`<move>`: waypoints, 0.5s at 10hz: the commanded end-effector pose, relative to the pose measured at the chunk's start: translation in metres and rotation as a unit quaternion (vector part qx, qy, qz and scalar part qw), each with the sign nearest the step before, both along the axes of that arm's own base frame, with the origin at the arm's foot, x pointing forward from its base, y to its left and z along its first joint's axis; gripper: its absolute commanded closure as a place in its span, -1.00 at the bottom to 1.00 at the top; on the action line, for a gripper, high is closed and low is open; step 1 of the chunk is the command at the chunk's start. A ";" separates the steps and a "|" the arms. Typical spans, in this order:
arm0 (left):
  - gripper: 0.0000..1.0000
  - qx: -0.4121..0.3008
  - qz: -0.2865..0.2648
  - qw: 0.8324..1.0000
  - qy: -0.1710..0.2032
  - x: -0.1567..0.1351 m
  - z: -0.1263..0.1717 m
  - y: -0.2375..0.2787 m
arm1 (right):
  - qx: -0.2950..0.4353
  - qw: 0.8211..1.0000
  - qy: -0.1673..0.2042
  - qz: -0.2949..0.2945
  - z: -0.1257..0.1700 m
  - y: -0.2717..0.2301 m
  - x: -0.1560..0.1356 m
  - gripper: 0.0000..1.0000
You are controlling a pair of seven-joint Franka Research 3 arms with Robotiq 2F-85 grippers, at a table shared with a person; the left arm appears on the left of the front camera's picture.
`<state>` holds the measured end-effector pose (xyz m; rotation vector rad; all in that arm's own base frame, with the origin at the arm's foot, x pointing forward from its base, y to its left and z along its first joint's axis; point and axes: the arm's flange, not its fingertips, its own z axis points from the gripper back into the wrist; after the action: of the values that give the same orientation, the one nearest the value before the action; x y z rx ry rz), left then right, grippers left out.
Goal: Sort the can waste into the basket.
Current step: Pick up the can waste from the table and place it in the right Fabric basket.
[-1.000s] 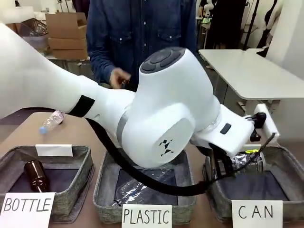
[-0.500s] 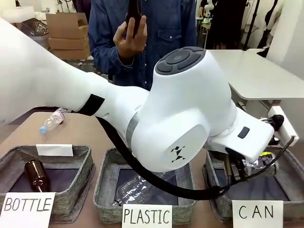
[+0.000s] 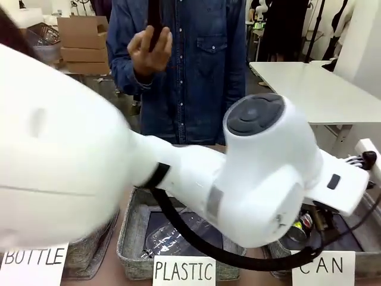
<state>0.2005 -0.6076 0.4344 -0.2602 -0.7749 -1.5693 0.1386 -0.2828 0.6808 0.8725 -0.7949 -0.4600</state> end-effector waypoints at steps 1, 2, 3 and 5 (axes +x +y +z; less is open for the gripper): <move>-1.00 -0.007 -0.008 1.000 -0.008 0.039 -0.010 -0.046 | 0.004 1.000 0.002 -0.005 0.004 -0.001 -0.002 -1.00; -1.00 -0.004 -0.005 1.000 0.001 0.040 -0.005 -0.041 | 0.004 1.000 0.002 -0.005 0.004 -0.001 -0.002 -1.00; -1.00 0.006 0.001 1.000 0.020 0.042 0.000 -0.036 | 0.004 1.000 0.002 -0.005 0.004 -0.001 -0.002 -1.00; -1.00 0.027 0.008 0.998 0.055 0.050 0.017 -0.019 | 0.004 1.000 0.002 -0.005 0.004 -0.001 -0.002 -1.00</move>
<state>0.2479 -0.6322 0.4373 -0.2727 -0.6984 -1.5444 0.1386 -0.2828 0.6808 0.8726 -0.7948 -0.4600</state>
